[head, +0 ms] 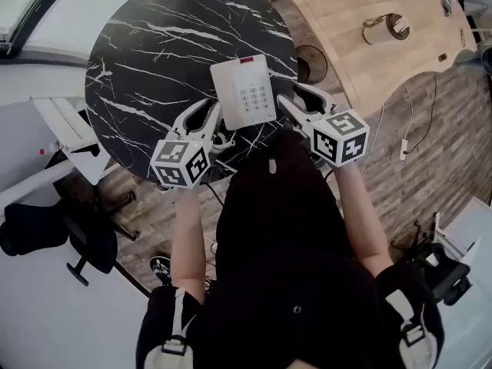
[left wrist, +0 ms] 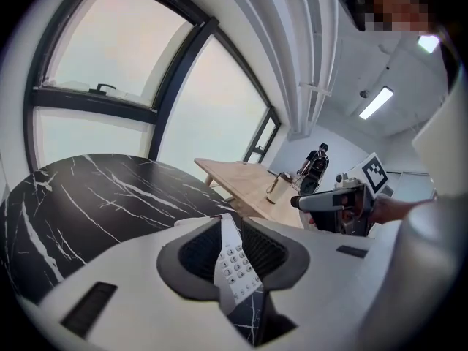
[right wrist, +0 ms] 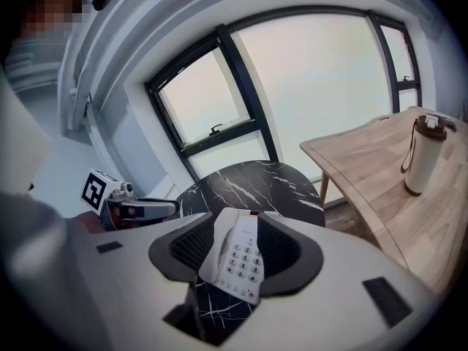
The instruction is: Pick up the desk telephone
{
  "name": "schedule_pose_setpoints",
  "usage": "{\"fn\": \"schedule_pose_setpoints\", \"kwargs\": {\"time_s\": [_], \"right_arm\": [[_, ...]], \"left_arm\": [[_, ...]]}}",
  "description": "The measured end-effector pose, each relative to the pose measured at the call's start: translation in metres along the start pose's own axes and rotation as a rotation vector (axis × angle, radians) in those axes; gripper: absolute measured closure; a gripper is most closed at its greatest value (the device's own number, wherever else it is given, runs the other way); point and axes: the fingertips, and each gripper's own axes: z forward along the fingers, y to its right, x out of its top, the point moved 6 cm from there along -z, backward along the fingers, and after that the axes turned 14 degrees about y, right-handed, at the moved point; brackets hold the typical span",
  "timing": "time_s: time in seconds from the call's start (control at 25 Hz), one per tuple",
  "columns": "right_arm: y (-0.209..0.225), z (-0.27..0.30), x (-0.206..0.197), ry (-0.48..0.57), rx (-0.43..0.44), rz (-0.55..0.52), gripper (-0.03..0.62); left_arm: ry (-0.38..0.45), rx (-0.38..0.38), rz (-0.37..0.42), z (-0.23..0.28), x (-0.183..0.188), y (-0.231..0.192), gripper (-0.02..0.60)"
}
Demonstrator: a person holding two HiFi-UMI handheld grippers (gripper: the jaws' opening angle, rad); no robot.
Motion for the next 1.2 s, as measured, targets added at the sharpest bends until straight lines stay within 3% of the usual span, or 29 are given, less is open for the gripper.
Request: {"fn": "schedule_pose_setpoints", "kwargs": {"time_s": [0.36,0.68,0.92,1.2], "right_arm": [[0.019,0.030,-0.041,-0.104,-0.023,0.029,0.393],[0.036,0.059,-0.079,-0.166,-0.022,0.052,0.345],[0.042,0.074,-0.104,-0.236,-0.008,0.071,0.318],[0.049,0.087,-0.126,-0.276,-0.027,0.091,0.290]], "left_arm": [[-0.077,-0.018,-0.129,0.016,-0.041,-0.027,0.428],[-0.089,-0.049,-0.216,0.031,-0.084,-0.054,0.342],[-0.081,-0.033,-0.338,0.038,-0.104,-0.059,0.294],[-0.086,-0.050,-0.374,0.051,-0.114,-0.069,0.268]]}}
